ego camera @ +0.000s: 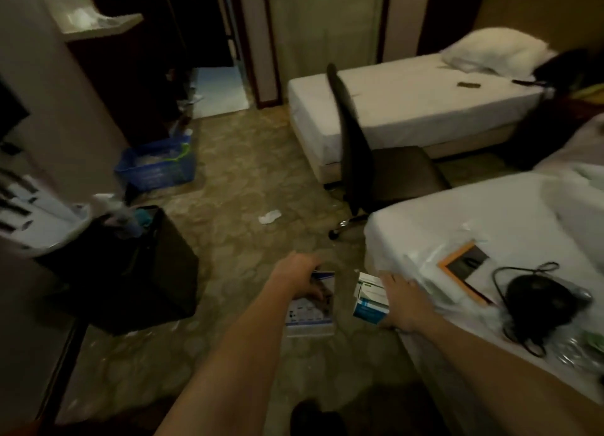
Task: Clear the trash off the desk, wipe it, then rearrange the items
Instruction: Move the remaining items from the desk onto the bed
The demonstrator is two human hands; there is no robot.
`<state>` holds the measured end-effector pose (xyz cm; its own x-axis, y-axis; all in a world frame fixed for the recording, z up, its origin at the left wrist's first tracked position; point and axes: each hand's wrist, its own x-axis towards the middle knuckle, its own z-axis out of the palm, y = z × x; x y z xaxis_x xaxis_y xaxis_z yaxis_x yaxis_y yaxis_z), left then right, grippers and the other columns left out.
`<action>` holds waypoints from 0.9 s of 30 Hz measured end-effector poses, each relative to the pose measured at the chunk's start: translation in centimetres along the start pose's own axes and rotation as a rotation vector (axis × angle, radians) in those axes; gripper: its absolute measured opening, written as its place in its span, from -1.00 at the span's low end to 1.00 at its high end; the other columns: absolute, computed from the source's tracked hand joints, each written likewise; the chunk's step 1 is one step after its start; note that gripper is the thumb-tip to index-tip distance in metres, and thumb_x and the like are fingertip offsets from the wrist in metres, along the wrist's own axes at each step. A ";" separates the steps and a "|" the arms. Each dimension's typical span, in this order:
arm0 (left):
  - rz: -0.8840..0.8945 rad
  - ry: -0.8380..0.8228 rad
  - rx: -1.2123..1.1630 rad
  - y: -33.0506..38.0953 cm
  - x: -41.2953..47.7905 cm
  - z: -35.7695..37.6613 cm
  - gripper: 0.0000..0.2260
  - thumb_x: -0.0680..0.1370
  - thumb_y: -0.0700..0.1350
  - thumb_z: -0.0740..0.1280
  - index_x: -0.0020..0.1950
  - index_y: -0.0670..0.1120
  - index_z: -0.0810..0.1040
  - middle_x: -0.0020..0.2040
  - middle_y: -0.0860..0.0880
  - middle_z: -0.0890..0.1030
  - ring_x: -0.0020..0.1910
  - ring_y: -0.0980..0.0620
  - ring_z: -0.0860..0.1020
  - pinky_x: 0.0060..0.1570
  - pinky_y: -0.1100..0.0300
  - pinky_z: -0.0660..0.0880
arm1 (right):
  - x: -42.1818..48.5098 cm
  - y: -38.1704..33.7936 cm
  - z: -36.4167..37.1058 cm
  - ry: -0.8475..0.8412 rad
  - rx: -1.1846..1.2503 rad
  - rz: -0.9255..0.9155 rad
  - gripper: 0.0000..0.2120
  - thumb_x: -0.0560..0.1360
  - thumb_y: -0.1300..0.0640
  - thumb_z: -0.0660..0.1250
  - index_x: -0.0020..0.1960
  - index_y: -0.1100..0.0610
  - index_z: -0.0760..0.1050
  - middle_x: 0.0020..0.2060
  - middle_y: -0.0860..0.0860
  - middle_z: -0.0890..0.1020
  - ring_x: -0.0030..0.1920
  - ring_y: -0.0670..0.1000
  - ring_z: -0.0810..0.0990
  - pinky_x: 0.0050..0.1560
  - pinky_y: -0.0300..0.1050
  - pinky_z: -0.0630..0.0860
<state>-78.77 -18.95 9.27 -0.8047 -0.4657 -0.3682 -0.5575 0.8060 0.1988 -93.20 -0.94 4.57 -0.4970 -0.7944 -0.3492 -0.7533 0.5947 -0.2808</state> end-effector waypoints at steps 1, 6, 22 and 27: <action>0.040 -0.017 0.026 1.2 2.2 -0.2 -0.56 0.40 0.08 0.50 0.19 -0.05 0.49 0.14 -0.07 0.55 0.15 -0.09 0.49 0.09 0.04 0.49 | 0.5 1.7 -0.2 -0.004 0.012 0.044 -0.10 0.28 -0.08 0.53 0.44 0.04 0.10 0.36 0.06 0.30 0.32 0.12 0.31 0.23 0.01 0.37; 0.255 -0.063 0.136 8.1 13.3 -1.5 -0.62 0.41 0.07 0.49 0.08 -0.07 0.47 0.11 -0.09 0.53 0.13 -0.11 0.45 0.02 0.03 0.44 | 3.2 10.5 -2.3 0.012 0.028 0.263 -0.14 0.30 -0.12 0.50 0.41 0.05 0.09 0.31 0.05 0.30 0.28 0.17 0.31 0.13 0.03 0.41; 0.908 -0.181 0.408 32.5 36.4 -1.8 -0.70 0.54 -0.07 0.31 0.26 -0.05 0.40 0.28 -0.08 0.43 0.28 -0.14 0.32 0.09 0.01 0.43 | 2.2 29.6 -4.3 0.077 0.434 1.021 -0.02 0.27 -0.09 0.53 0.48 0.07 0.02 0.45 0.10 0.19 0.42 0.22 0.20 0.22 0.02 0.40; 0.942 -0.208 0.425 38.8 38.2 1.2 -0.72 0.52 -0.03 0.34 0.17 -0.07 0.39 0.20 -0.08 0.44 0.22 -0.15 0.34 -0.01 -0.01 0.41 | 0.3 35.5 -4.2 0.048 0.446 1.111 -0.08 0.28 -0.12 0.52 0.44 0.08 0.09 0.40 0.10 0.24 0.39 0.21 0.22 0.19 0.03 0.42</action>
<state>-130.89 -5.03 1.88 -0.8017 0.4551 -0.3874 0.4251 0.8898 0.1657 -121.91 19.40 -1.73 -0.8041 0.1821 -0.5659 0.3084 0.9416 -0.1352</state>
